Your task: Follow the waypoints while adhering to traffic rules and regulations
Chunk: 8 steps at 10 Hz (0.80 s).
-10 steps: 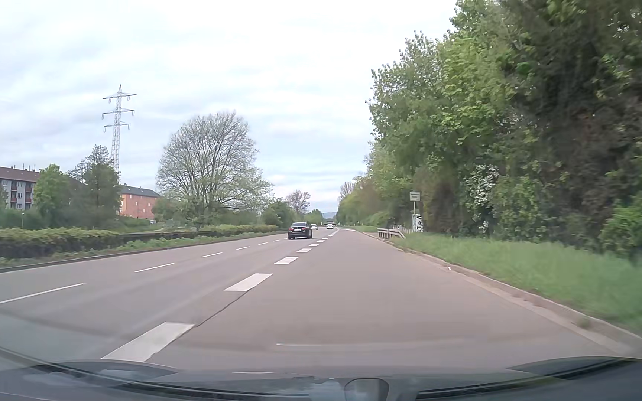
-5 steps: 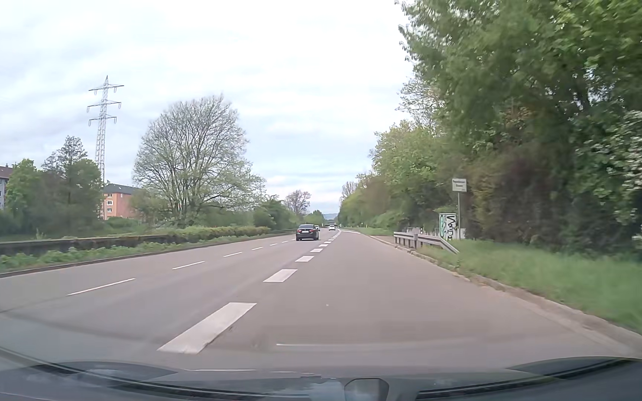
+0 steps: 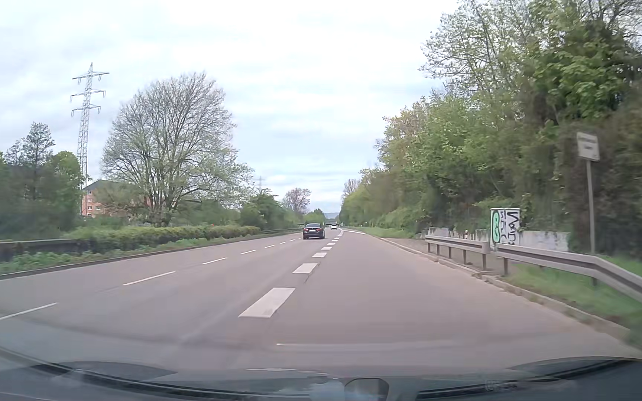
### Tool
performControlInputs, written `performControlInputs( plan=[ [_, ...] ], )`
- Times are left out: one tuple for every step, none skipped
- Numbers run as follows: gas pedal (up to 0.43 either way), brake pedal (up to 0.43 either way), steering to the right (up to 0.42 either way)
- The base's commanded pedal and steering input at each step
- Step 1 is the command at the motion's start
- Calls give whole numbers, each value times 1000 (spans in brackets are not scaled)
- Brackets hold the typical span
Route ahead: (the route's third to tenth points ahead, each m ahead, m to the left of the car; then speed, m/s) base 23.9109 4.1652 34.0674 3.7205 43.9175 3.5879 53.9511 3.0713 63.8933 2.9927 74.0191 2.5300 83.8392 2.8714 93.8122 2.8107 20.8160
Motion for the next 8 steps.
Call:
performControlInputs(
  plan=[
    [157,0,-2],
    [157,0,-2],
    [157,0,-2],
    [157,0,-2],
    [157,0,-2],
    [157,0,-2],
    [157,0,-2],
    [157,0,-2]
  ],
)
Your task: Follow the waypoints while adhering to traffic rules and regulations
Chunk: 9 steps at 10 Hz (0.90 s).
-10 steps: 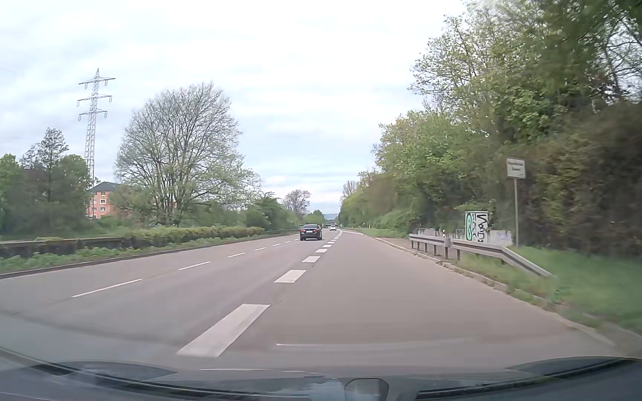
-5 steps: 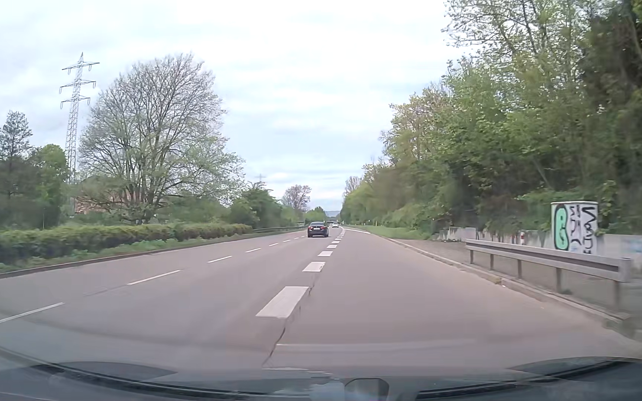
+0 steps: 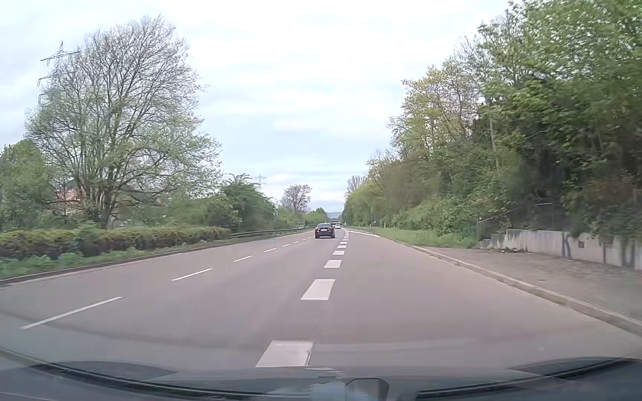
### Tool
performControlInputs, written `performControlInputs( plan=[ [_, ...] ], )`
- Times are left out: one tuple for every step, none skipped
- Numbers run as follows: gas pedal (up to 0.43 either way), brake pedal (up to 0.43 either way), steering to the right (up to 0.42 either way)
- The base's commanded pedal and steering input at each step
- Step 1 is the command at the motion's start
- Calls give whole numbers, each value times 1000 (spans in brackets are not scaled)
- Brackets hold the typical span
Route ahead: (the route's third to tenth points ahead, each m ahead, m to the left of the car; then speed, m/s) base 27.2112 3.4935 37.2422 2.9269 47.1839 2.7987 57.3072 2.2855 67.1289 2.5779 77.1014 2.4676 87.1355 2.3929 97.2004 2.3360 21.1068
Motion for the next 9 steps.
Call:
performControlInputs(
  plan=[
    [157,0,-2],
    [157,0,-1],
    [157,0,-1],
    [157,0,-1],
    [157,0,-1],
    [157,0,2],
    [157,0,4],
    [157,0,4],
    [157,0,4]
  ],
)
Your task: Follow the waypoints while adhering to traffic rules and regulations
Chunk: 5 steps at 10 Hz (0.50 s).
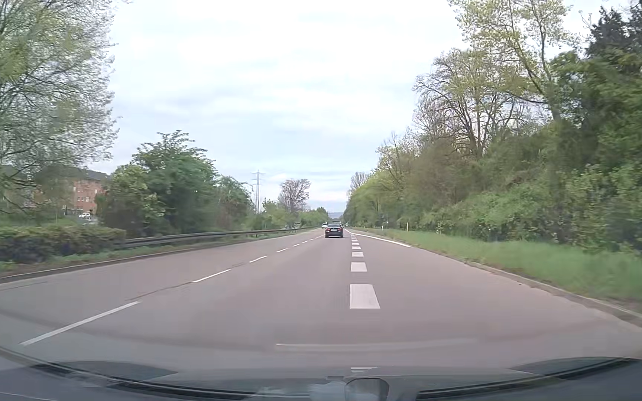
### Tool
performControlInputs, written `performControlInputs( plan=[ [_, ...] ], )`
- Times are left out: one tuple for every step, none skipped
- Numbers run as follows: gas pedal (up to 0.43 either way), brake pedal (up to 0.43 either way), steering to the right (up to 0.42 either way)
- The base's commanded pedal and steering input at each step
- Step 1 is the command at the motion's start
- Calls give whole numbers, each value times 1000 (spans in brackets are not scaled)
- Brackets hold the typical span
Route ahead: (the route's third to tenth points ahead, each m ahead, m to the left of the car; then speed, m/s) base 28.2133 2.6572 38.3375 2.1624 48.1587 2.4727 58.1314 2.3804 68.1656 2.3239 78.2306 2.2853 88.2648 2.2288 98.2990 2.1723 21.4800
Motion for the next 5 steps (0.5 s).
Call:
performControlInputs(
  plan=[
    [157,0,4],
    [157,0,4],
    [157,0,4],
    [157,0,4],
    [157,0,4]
  ],
)
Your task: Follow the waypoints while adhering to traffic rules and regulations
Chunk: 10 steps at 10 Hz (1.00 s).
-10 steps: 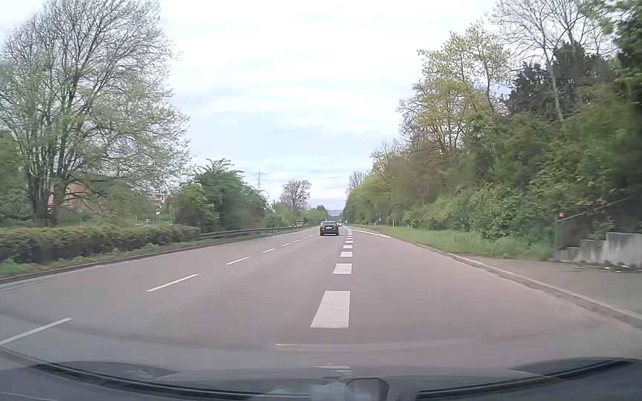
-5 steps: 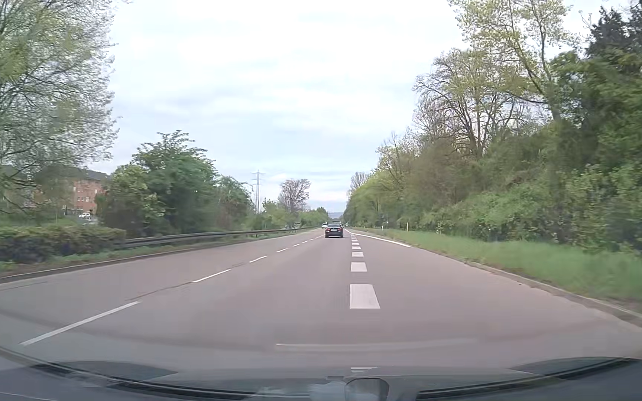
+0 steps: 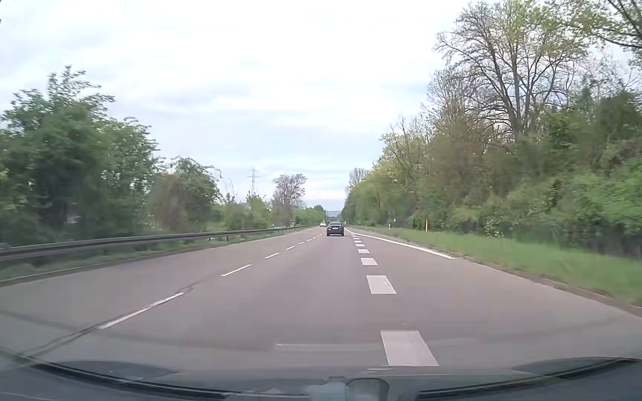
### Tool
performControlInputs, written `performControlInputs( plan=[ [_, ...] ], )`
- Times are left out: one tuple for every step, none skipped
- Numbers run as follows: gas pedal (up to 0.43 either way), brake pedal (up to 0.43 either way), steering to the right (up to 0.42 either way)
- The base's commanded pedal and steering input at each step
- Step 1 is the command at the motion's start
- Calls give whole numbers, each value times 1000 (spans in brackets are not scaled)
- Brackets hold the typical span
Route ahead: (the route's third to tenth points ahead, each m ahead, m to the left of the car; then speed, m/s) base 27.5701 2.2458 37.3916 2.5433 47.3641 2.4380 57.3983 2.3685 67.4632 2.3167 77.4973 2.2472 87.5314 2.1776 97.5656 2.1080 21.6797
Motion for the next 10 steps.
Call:
performControlInputs(
  plan=[
    [157,0,4],
    [157,0,4],
    [157,0,5],
    [157,0,6],
    [157,0,6],
    [118,0,6],
    [79,0,6],
    [67,0,5],
    [67,0,5],
    [67,0,4]
  ],
)
